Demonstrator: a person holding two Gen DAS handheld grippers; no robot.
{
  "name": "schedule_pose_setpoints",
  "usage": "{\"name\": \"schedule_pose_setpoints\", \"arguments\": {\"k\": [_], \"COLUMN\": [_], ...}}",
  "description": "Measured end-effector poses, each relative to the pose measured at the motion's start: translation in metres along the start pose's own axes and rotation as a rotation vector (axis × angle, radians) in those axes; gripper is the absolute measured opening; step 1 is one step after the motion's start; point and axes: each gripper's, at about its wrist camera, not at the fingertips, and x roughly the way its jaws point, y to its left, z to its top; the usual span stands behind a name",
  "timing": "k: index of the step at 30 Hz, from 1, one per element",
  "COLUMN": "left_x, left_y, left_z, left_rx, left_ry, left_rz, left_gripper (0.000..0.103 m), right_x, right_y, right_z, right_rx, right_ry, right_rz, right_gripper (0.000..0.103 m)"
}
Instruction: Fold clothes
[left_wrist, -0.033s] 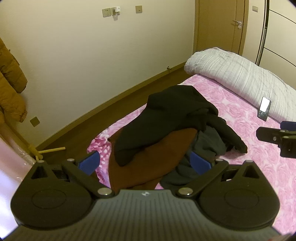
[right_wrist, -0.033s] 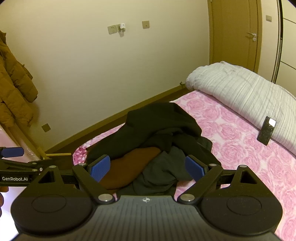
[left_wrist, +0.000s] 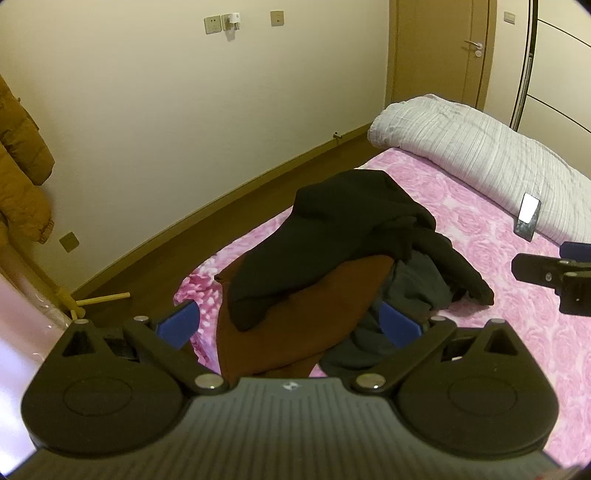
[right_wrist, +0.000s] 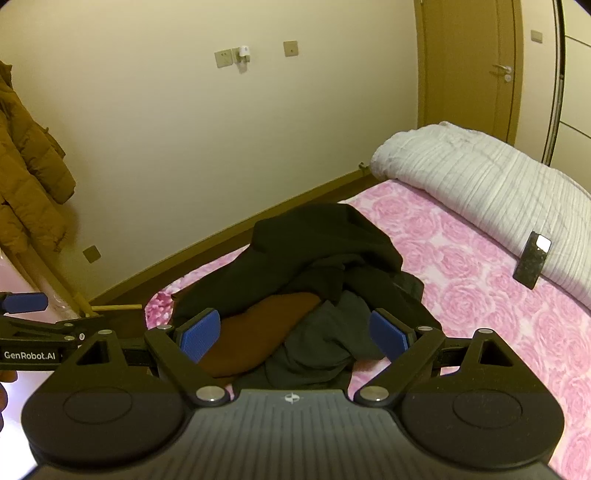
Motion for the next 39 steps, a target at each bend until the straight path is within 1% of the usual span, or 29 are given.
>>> {"name": "schedule_pose_setpoints", "arguments": {"k": [6, 13, 30, 39], "left_x": [0.002, 0.005, 0.008, 0.011], "left_y": [0.003, 0.000, 0.000, -0.003], "left_z": [0.003, -0.002, -0.008, -0.010], "left_rx": [-0.011, -0.013, -0.012, -0.010], "left_ry": [0.003, -0.002, -0.003, 0.010], "left_rz": [0.000, 0.001, -0.001, 0.000], "left_gripper": [0.102, 0.102, 0.102, 0.102], "right_x": [0.000, -0.001, 0.007, 0.010], "right_y": [0.003, -0.009, -0.001, 0.000], "right_z": [0.002, -0.011, -0.003, -0.003], "right_rx": [-0.002, -0.007, -0.010, -0.009], "right_ry": [-0.003, -0.011, 0.017, 0.027], "right_rz": [0.005, 0.012, -0.002, -0.006], "right_gripper": [0.090, 0.090, 0.090, 0.090]}}
